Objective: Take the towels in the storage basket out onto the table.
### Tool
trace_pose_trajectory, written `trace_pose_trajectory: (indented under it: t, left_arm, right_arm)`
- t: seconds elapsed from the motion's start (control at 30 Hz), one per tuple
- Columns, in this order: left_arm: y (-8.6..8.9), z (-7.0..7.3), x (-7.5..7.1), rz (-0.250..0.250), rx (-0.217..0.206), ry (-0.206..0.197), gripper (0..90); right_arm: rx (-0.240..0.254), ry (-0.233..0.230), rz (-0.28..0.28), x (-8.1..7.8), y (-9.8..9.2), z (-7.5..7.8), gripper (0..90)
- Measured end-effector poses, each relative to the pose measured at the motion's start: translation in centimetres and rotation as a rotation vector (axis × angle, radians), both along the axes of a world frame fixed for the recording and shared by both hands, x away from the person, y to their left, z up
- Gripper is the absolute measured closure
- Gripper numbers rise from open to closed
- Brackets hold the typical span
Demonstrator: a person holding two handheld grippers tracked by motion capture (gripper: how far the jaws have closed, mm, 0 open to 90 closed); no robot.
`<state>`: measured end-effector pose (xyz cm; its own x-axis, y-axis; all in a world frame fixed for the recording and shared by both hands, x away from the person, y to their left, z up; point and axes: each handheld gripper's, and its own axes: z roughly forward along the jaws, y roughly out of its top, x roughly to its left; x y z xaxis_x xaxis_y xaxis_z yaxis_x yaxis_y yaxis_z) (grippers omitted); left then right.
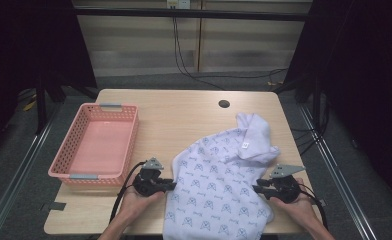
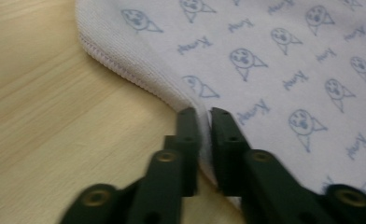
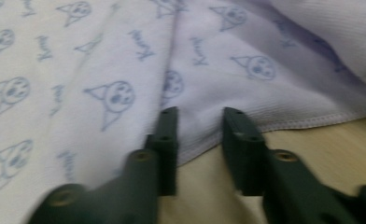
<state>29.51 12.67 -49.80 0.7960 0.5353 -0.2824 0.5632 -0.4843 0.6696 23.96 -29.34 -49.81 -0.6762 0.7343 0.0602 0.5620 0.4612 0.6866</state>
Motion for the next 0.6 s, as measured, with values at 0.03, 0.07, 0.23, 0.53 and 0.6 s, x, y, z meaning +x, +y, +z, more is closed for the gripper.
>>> trace_pose_trajectory:
  t: [0.03, 0.07, 0.23, 0.53, 0.6]
  left_arm:
    - [0.0, 0.3, -0.1, -0.001, -0.007, -0.011, 87.1]
    - [0.2, 0.6, -0.3, 0.000, -0.025, -0.013, 87.1]
    - [2.2, 2.2, -2.5, 0.004, -0.094, -0.035, 87.4]
    - [5.0, 3.6, -7.5, -0.094, -0.185, -0.045, 83.7]
    - [4.7, 3.7, -7.4, -0.093, -0.202, -0.044, 75.2]
  right_arm:
    - [-0.014, 0.007, -0.018, -0.3, 0.2, 0.3, 87.1]
    - [-0.014, 0.007, -0.018, -0.3, 0.2, 0.3, 87.1]
    - [0.091, -0.010, -0.103, -1.7, -2.5, 1.9, 88.1]
    - [0.138, -0.039, -0.184, -5.2, -5.9, 3.2, 87.9]
    - [0.116, -0.045, -0.189, -5.4, -6.0, 3.2, 87.4]
